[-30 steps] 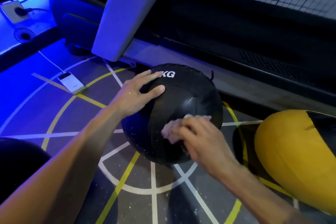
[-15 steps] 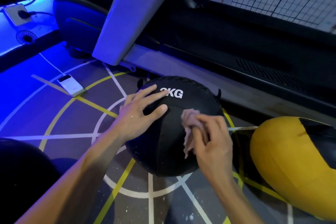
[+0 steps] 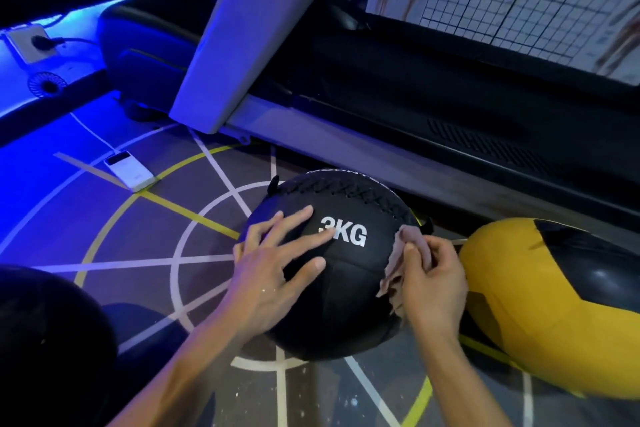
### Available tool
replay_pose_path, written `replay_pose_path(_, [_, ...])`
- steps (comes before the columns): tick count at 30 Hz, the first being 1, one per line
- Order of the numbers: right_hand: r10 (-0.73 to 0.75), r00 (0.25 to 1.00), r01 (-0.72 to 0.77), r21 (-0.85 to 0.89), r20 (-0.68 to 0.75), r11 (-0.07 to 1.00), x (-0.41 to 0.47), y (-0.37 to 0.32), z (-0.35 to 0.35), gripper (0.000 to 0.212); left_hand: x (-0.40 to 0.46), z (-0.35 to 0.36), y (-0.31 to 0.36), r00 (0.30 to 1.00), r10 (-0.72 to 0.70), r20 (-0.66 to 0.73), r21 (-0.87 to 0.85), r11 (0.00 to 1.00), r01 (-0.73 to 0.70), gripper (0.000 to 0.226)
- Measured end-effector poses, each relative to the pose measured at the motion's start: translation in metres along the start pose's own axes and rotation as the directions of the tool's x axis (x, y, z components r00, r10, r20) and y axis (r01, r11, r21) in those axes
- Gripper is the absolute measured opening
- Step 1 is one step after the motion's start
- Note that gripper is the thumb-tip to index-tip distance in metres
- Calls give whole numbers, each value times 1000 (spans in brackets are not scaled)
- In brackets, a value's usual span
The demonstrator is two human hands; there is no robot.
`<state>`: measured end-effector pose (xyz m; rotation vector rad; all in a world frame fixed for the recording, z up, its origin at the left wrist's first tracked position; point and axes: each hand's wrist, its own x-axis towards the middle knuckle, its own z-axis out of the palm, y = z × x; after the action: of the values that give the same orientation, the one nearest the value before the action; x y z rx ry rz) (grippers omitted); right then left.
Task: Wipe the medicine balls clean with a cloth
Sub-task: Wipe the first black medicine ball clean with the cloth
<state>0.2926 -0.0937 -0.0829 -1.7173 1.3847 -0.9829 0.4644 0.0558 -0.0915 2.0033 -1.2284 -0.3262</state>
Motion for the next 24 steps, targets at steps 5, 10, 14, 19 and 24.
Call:
replay_pose_path(5, [-507,802,568,-142,315,811,-58,-28,18,13,-4,-4,0,999,-29,19,-2,1000,29,37])
replay_pose_path(10, [-463,628,713,-226,625,663,-58,-8,-17,28,-10,-9,10,994,-15,110,15,1000,14,43])
replay_pose_path(14, [-217,675,625,-390,705,677,-54,-23,-42,13,-18,-4,41,971,29,236,98,994,-53,55])
replay_pose_path(19, [-3,736,434,-469,677,769,-41,-32,-91,11,-29,-6,72,889,42,456,216,964,-157,58])
replay_pose_path(24, [-87,861,302,-366,501,880,-38,-25,-140,17,-43,-15,95,768,-13,640,323,912,-253,61])
